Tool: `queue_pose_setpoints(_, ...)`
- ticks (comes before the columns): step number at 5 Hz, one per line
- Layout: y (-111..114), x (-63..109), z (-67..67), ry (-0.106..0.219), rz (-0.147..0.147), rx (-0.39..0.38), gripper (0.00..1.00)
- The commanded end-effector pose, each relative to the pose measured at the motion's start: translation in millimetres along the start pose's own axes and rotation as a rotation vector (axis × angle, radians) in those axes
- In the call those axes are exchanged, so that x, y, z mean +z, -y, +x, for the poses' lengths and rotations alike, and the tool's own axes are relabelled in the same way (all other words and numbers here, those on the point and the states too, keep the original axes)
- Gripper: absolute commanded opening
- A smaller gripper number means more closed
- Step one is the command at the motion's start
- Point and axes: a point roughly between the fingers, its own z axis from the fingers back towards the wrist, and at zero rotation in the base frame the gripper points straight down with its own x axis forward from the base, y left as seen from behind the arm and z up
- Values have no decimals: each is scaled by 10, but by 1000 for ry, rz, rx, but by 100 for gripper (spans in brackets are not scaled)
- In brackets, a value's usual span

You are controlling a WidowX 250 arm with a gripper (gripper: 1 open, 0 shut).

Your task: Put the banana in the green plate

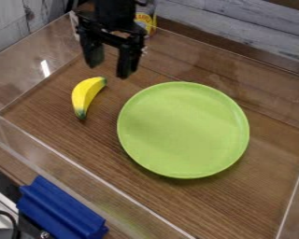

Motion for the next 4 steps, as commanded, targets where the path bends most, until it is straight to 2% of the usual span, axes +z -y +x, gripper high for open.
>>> queue_pose_setpoints(1,-83,102,16,53,23,-3,100)
queue_pose_setpoints(4,-257,-120,64,28,23,2,100)
